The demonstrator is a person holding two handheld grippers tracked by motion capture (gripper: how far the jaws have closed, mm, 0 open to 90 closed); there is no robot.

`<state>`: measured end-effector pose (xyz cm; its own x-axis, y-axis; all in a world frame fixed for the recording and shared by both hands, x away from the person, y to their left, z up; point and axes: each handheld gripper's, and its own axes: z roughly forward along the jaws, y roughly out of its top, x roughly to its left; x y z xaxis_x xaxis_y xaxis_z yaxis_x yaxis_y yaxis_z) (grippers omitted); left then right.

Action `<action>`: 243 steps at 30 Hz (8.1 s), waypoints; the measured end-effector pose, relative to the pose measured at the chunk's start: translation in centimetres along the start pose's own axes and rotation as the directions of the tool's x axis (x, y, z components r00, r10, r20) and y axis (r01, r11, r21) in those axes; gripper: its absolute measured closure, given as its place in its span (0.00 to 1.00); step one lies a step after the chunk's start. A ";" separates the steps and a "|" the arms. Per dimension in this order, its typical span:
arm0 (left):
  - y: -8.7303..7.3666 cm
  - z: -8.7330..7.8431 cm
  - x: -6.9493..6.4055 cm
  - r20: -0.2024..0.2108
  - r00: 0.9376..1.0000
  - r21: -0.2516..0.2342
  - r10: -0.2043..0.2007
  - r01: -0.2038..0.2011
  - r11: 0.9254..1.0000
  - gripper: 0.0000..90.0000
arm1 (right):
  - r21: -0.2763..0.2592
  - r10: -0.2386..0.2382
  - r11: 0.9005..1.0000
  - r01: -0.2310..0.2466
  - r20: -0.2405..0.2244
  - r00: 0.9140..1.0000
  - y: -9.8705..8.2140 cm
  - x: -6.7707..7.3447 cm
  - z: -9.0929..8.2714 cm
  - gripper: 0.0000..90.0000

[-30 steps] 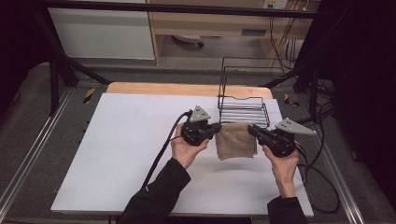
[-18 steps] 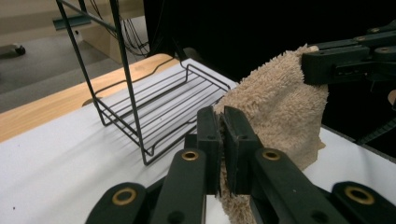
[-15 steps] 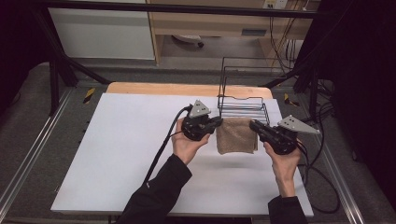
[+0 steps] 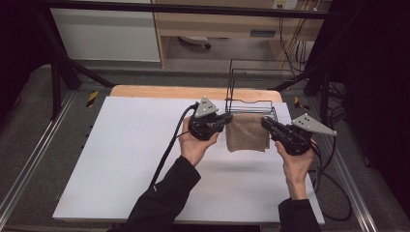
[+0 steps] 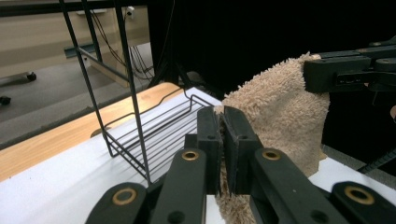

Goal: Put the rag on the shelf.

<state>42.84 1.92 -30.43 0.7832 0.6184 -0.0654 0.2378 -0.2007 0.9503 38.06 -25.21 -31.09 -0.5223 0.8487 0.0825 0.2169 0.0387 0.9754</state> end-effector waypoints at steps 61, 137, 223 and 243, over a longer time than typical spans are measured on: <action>9.7 1.1 1.1 -0.021 1.000 -0.177 0.023 -0.027 0.984 0.96 | -0.197 -0.036 0.979 0.057 0.111 0.993 8.5 -1.5 0.1 0.93; 16.2 6.4 6.5 -0.105 0.990 -0.185 0.095 -0.114 0.976 0.96 | -0.222 -0.067 0.970 0.097 0.140 0.988 14.6 -7.8 7.1 0.93; 11.6 5.8 2.1 0.088 0.994 0.078 0.067 -0.074 0.994 0.98 | -0.063 -0.094 0.993 0.098 0.051 0.994 5.8 -8.3 3.0 0.91; 8.9 7.5 2.2 0.058 0.993 0.150 0.106 -0.114 0.982 1.00 | -0.079 -0.096 0.992 0.098 0.025 0.995 7.4 -6.7 1.4 0.66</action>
<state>50.99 -4.20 -24.44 0.8357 0.5489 0.0184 0.2309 -0.3816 0.8950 44.32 -29.85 -24.71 -0.5204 0.8538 -0.0167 0.0991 0.0798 0.9919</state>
